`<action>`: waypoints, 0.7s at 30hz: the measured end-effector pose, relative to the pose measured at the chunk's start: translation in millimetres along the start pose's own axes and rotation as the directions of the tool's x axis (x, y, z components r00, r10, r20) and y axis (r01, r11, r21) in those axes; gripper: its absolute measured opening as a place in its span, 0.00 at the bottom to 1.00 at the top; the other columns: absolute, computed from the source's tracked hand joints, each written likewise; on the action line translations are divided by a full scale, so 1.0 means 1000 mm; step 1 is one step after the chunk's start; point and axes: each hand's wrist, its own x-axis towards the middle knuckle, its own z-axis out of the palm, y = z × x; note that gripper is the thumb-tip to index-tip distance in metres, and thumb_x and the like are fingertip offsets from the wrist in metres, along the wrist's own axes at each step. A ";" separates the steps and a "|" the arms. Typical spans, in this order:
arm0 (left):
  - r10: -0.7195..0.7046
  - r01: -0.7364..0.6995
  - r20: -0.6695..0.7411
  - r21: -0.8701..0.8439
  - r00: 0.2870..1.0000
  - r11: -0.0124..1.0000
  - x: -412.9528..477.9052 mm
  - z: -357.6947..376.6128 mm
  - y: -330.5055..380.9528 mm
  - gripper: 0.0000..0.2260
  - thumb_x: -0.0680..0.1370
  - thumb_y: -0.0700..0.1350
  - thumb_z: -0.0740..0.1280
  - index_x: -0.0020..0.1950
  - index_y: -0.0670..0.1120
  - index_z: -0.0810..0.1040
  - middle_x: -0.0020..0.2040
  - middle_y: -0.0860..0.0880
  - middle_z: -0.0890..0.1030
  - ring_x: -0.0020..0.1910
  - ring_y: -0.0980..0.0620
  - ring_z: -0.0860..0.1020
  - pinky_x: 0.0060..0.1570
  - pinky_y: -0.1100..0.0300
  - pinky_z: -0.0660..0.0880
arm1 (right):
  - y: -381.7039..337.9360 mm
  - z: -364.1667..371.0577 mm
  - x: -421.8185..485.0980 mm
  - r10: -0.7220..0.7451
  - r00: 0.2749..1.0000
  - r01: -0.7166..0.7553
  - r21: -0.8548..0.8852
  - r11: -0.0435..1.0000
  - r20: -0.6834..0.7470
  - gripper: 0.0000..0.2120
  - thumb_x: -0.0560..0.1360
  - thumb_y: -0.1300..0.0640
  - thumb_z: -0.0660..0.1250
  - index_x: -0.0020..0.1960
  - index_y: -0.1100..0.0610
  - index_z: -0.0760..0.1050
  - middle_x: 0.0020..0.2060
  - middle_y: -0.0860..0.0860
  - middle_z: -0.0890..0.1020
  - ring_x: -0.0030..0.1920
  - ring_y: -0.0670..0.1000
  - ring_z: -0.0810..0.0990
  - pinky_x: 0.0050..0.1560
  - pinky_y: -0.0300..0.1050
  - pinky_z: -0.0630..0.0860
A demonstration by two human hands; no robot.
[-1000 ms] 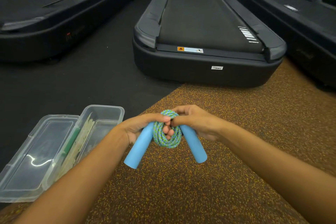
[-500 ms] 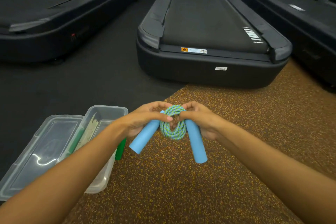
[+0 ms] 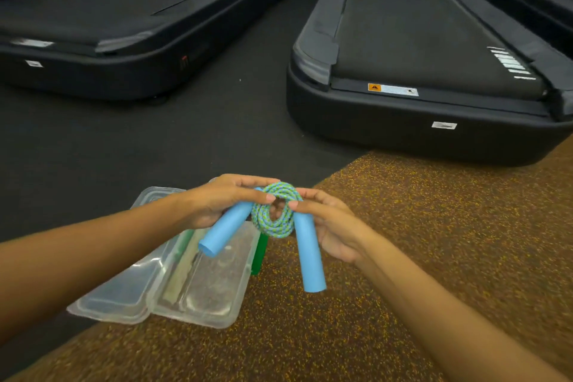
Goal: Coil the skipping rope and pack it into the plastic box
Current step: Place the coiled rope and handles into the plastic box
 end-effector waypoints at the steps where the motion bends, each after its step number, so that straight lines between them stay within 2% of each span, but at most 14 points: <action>1: -0.004 0.004 -0.010 0.004 1.000 1.000 -0.003 -0.010 -0.003 0.18 0.72 0.36 0.68 0.62 0.44 0.77 0.56 0.43 0.82 0.52 0.47 0.80 0.53 0.56 0.77 | 0.005 0.009 0.009 0.007 1.000 -0.007 -0.001 1.000 -0.012 0.09 0.72 0.68 0.65 0.50 0.58 0.73 0.39 0.55 0.79 0.30 0.46 0.80 0.29 0.39 0.79; 4: -0.001 0.000 -0.069 -0.019 0.998 1.000 -0.009 -0.037 -0.017 0.16 0.72 0.36 0.69 0.59 0.45 0.78 0.48 0.47 0.84 0.43 0.54 0.82 0.42 0.64 0.78 | 0.023 0.034 0.038 0.026 0.995 -0.027 -0.014 1.000 -0.092 0.07 0.72 0.66 0.66 0.47 0.57 0.73 0.37 0.54 0.78 0.27 0.45 0.79 0.27 0.37 0.76; 6: -0.017 0.016 -0.196 -0.008 0.980 1.000 -0.004 -0.053 -0.033 0.21 0.68 0.38 0.73 0.60 0.44 0.76 0.45 0.47 0.83 0.38 0.54 0.80 0.36 0.65 0.76 | 0.037 0.047 0.056 0.042 0.988 -0.044 -0.012 0.999 -0.146 0.06 0.73 0.66 0.66 0.45 0.56 0.73 0.35 0.53 0.78 0.26 0.45 0.78 0.25 0.37 0.75; 8: -0.051 0.050 -0.308 -0.013 0.950 0.999 0.003 -0.066 -0.050 0.26 0.64 0.39 0.76 0.60 0.44 0.74 0.44 0.45 0.79 0.36 0.53 0.78 0.32 0.65 0.75 | 0.052 0.055 0.071 0.061 0.976 -0.064 -0.007 0.998 -0.207 0.06 0.73 0.65 0.65 0.44 0.56 0.72 0.35 0.53 0.77 0.29 0.46 0.78 0.27 0.38 0.76; 11: -0.058 0.053 -0.337 -0.024 0.940 0.998 0.014 -0.072 -0.074 0.19 0.69 0.37 0.73 0.57 0.43 0.73 0.40 0.46 0.78 0.33 0.55 0.76 0.29 0.68 0.73 | 0.073 0.061 0.091 0.080 0.954 -0.081 0.011 0.997 -0.289 0.06 0.75 0.66 0.62 0.43 0.56 0.71 0.35 0.54 0.77 0.32 0.49 0.77 0.29 0.39 0.77; 14: 0.027 -0.011 -0.347 0.047 0.937 0.999 0.026 -0.073 -0.096 0.11 0.72 0.34 0.69 0.53 0.42 0.75 0.36 0.52 0.80 0.30 0.63 0.76 0.32 0.72 0.72 | 0.090 0.062 0.106 0.095 0.936 -0.094 0.020 0.995 -0.340 0.07 0.76 0.67 0.59 0.43 0.58 0.71 0.34 0.55 0.77 0.29 0.48 0.77 0.27 0.39 0.77; 17: 0.090 -0.010 -0.393 0.202 0.915 0.979 0.036 -0.079 -0.114 0.11 0.72 0.36 0.70 0.53 0.43 0.77 0.45 0.47 0.79 0.41 0.57 0.77 0.48 0.63 0.73 | 0.106 0.065 0.121 0.080 0.916 -0.093 -0.015 0.996 -0.393 0.04 0.77 0.65 0.58 0.48 0.58 0.69 0.37 0.56 0.76 0.34 0.51 0.75 0.34 0.45 0.77; 19: 0.124 -0.005 -0.405 0.282 0.906 0.959 0.041 -0.084 -0.122 0.11 0.72 0.36 0.70 0.54 0.43 0.78 0.47 0.47 0.79 0.39 0.62 0.77 0.50 0.62 0.73 | 0.114 0.067 0.129 0.072 0.904 -0.106 -0.057 0.993 -0.422 0.06 0.78 0.64 0.58 0.45 0.55 0.67 0.38 0.55 0.75 0.36 0.52 0.75 0.40 0.49 0.75; 20: 0.130 0.001 -0.407 0.306 0.904 0.952 0.044 -0.086 -0.126 0.11 0.72 0.35 0.70 0.53 0.42 0.78 0.47 0.47 0.79 0.37 0.66 0.76 0.49 0.63 0.73 | 0.117 0.068 0.133 0.080 0.899 -0.125 -0.078 0.989 -0.431 0.05 0.78 0.64 0.58 0.46 0.55 0.66 0.38 0.55 0.74 0.37 0.52 0.74 0.42 0.52 0.75; 21: 0.123 0.016 -0.409 0.320 0.904 0.947 0.046 -0.087 -0.128 0.10 0.72 0.35 0.69 0.53 0.42 0.79 0.47 0.47 0.79 0.36 0.65 0.76 0.49 0.61 0.73 | 0.121 0.070 0.137 0.094 0.894 -0.152 -0.098 0.984 -0.439 0.04 0.78 0.63 0.57 0.49 0.56 0.66 0.40 0.56 0.74 0.38 0.53 0.74 0.43 0.54 0.76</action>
